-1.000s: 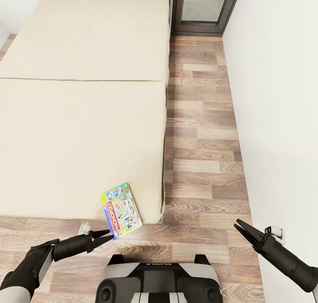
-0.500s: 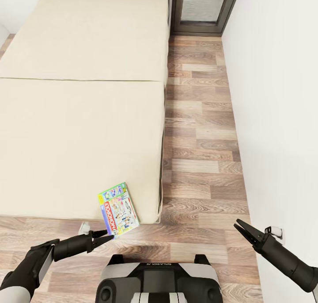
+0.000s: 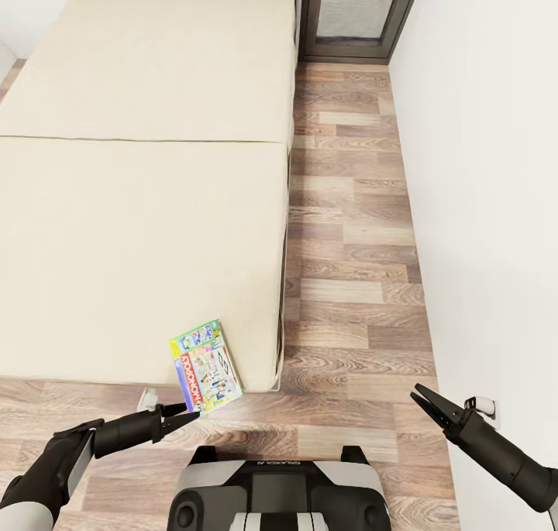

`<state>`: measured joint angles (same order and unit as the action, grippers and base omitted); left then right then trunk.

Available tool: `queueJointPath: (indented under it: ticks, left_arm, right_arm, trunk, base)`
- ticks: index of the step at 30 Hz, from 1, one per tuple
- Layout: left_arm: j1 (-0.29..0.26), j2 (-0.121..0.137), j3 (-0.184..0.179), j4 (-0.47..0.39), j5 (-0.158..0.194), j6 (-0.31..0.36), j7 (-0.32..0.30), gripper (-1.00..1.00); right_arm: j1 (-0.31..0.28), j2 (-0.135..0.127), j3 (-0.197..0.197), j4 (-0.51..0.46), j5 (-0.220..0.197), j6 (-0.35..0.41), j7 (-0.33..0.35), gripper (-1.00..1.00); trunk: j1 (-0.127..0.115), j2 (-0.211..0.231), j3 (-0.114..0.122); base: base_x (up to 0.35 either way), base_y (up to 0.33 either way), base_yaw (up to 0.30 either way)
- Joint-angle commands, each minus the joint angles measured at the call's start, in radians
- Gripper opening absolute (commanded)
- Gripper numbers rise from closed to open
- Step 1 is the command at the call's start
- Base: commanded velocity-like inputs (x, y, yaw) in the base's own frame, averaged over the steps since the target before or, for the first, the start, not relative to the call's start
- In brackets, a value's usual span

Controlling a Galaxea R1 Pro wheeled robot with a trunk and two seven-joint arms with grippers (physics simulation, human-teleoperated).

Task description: Put all the toys in the child's room - the three board games (two on the bed and one on the table), the two jigsaw puzzles on the table, and the tennis ball on the table - inside the toy box on the table in the child's room.

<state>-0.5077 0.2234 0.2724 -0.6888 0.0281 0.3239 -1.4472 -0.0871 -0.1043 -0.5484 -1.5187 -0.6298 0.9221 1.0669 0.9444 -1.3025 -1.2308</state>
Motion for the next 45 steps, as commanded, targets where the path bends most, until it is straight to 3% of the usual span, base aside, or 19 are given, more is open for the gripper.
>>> queueJointPath:
  ticks: [1, 45]
  left_arm:
    - [0.000, 0.000, 0.001, 0.000, 0.001, 0.011, -0.004, 1.00]
    - [0.000, -0.002, 0.002, 0.000, 0.006, -0.003, 0.007, 1.00]
  right_arm:
    - [0.000, 0.000, -0.001, 0.000, -0.001, 0.004, 0.002, 1.00]
    - [0.000, 0.000, -0.001, 0.000, -0.001, 0.004, 0.004, 1.00]
  trunk:
    - [0.000, 0.000, 0.000]
    - [0.000, 0.000, 0.000]
  base:
    - [0.000, -0.003, 0.000]
    - [0.000, 0.000, 0.000]
